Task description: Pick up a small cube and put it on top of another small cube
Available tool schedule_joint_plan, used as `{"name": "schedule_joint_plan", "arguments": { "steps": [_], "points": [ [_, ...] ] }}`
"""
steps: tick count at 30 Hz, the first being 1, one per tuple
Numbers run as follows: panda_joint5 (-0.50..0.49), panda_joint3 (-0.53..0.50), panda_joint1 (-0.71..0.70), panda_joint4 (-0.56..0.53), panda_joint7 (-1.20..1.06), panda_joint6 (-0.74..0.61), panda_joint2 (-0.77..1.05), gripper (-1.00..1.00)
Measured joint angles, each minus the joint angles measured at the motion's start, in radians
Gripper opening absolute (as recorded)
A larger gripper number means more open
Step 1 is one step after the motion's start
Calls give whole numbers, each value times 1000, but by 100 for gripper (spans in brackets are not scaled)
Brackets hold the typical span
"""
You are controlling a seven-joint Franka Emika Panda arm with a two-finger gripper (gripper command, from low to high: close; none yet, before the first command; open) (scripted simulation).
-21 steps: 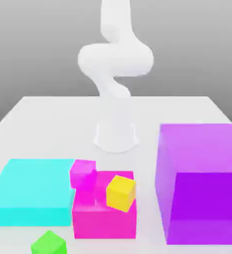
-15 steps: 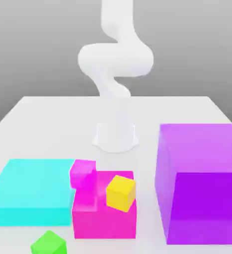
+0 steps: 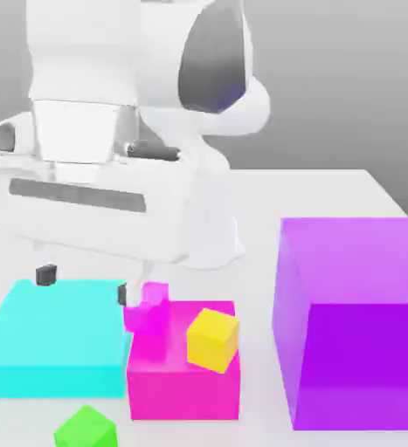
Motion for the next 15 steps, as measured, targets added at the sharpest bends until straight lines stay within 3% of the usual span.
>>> {"name": "schedule_joint_plan", "arguments": {
  "steps": [11, 12, 15],
  "points": [
    [65, -4, -49, 23, 31, 180, 400, 0],
    [68, 0, -52, 29, 28, 203, 429, -100],
    [68, 0, -52, 29, 29, 204, 429, -100]
  ]
}}
